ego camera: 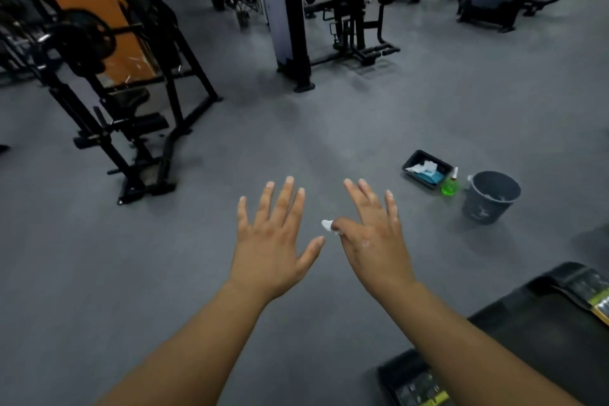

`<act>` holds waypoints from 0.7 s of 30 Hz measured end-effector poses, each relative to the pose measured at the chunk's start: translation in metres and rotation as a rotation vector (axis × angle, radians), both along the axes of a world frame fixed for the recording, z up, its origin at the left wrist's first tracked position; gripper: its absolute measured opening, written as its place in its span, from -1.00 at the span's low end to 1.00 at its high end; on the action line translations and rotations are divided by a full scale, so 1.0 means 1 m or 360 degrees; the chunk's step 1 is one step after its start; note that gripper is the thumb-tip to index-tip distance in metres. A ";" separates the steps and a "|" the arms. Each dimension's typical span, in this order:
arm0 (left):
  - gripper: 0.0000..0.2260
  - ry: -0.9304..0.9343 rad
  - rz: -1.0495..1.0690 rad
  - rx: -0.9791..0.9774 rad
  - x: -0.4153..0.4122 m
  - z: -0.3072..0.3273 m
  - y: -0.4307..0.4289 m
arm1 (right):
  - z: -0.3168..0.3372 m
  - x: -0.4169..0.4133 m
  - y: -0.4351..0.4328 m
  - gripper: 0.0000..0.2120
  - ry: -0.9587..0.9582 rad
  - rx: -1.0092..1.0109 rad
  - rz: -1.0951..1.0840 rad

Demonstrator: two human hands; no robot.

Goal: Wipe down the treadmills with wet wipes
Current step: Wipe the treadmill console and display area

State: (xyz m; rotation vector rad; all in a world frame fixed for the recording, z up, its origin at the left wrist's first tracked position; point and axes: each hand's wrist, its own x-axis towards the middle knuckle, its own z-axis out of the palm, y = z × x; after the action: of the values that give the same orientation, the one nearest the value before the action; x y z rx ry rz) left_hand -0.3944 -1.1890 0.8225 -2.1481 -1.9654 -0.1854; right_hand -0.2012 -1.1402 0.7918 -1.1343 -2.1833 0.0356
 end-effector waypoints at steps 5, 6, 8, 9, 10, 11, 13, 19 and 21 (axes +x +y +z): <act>-0.27 -0.0046 -0.0058 0.0041 -0.012 0.021 0.094 | 0.011 -0.010 0.086 -0.92 -0.0024 0.0064 -0.0078; -0.27 -0.0059 -0.0090 0.0045 -0.014 0.023 0.110 | 0.013 -0.012 0.102 -0.92 -0.0020 0.0075 -0.0105; -0.28 -0.0060 -0.0174 0.0064 -0.020 0.027 0.147 | 0.020 -0.015 0.134 -0.90 -0.0010 0.0091 -0.0159; -0.28 -0.0054 -0.0213 0.0077 -0.023 0.028 0.168 | 0.024 -0.016 0.150 -0.89 -0.0004 0.0107 -0.0188; -0.28 -0.0046 -0.0253 0.0080 -0.026 0.029 0.190 | 0.027 -0.016 0.167 -0.88 -0.0004 0.0123 -0.0227; -0.28 -0.0037 -0.0301 0.0078 -0.029 0.030 0.212 | 0.030 -0.015 0.182 -0.88 -0.0003 0.0139 -0.0280; -0.28 -0.0008 -0.0400 0.0074 -0.031 0.034 0.258 | 0.035 -0.010 0.214 -0.91 0.0012 0.0175 -0.0421; -0.28 0.0019 -0.0855 0.0084 0.005 0.038 0.376 | 0.036 0.030 0.275 -0.84 0.0014 0.0176 -0.0789; -0.28 0.0004 -0.1004 0.0049 0.038 0.036 0.411 | 0.037 0.055 0.285 -0.83 -0.0006 0.0170 -0.0932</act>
State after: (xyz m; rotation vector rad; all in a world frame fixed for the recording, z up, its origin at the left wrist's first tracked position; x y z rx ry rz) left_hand -0.3563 -0.7781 0.8587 -2.6670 -1.2077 -0.3079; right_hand -0.1467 -0.8550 0.8292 -1.6602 -1.7541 -0.3328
